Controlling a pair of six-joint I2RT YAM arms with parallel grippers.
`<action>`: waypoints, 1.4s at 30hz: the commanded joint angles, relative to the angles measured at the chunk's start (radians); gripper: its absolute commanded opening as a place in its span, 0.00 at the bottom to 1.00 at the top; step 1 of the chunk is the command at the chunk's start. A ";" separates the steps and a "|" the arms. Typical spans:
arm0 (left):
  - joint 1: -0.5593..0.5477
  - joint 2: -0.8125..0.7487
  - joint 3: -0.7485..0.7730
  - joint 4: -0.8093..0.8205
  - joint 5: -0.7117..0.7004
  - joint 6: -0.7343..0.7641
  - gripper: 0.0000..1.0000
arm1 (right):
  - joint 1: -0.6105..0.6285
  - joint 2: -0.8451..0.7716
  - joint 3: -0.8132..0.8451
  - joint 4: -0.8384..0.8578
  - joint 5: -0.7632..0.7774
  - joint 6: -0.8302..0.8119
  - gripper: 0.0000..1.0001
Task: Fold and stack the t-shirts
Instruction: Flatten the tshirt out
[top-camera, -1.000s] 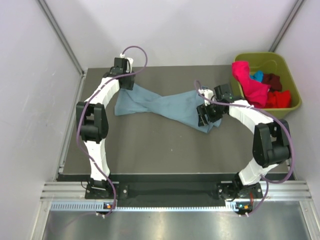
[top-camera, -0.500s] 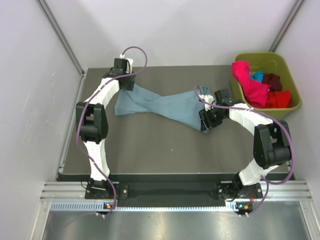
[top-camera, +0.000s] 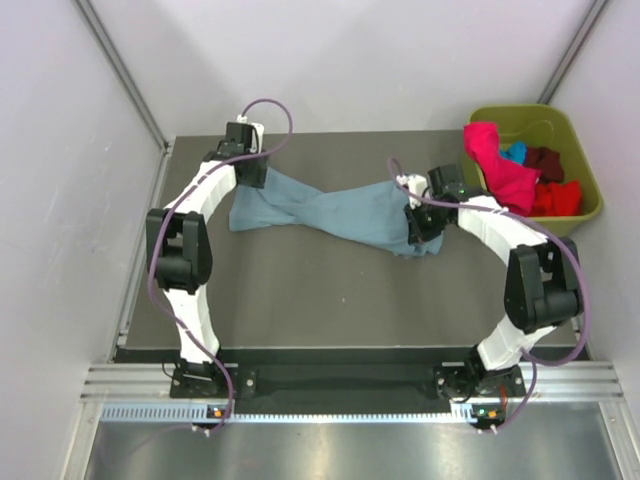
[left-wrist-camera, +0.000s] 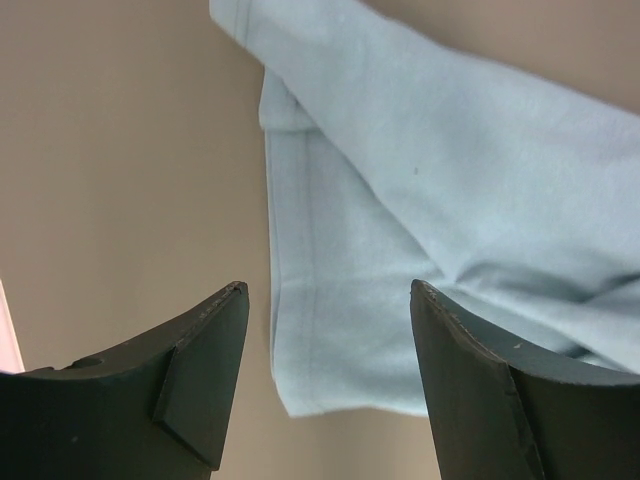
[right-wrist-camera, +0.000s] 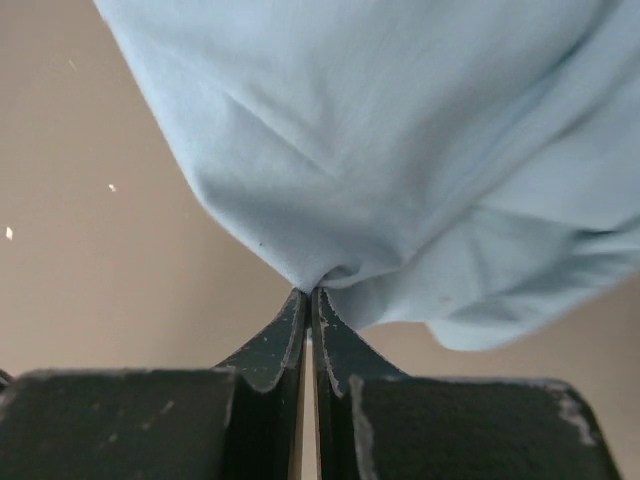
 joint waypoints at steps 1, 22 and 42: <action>0.002 -0.114 -0.051 0.030 -0.011 -0.012 0.71 | 0.013 -0.121 0.141 -0.032 0.047 -0.039 0.00; 0.004 -0.569 -0.269 0.026 -0.047 0.165 0.72 | 0.025 -0.526 0.240 -0.265 -0.134 -0.011 0.00; 0.004 -0.220 -0.113 0.038 0.019 0.068 0.71 | 0.005 0.525 0.904 -0.052 -0.025 0.009 0.58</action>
